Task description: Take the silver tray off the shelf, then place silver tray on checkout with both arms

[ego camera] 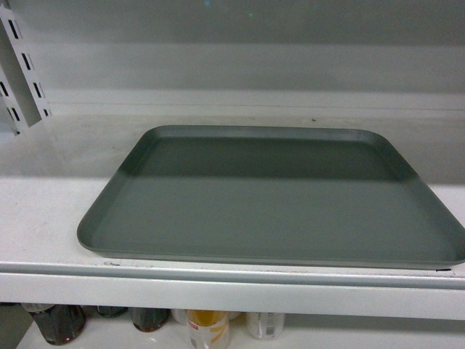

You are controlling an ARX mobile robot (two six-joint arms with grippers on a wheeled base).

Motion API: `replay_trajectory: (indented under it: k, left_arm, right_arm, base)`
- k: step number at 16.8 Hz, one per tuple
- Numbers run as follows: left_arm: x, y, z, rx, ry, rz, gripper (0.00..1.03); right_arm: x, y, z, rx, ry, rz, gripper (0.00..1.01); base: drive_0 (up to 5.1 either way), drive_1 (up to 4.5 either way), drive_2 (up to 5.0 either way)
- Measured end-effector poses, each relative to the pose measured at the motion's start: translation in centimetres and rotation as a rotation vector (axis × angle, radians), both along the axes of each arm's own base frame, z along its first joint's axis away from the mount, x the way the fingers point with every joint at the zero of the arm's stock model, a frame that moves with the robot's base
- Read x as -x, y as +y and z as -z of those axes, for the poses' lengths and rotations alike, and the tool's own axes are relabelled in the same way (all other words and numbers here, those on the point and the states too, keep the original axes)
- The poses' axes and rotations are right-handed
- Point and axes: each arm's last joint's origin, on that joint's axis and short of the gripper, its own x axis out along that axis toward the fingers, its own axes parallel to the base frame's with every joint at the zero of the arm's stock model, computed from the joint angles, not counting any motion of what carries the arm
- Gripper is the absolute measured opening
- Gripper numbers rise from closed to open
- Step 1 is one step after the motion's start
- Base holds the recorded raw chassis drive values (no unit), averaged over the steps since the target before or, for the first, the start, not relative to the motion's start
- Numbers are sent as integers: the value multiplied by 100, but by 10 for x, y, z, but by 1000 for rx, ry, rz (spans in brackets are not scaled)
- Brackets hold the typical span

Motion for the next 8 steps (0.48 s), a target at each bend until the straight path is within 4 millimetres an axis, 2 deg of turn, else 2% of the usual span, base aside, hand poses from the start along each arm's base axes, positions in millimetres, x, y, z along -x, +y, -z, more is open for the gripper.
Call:
replay_trajectory:
  k: [8]
  left_arm:
    - [0, 0, 0, 0, 0, 0, 98]
  right_arm:
    - [0, 0, 0, 0, 0, 0, 98]
  base:
    - [0, 0, 0]
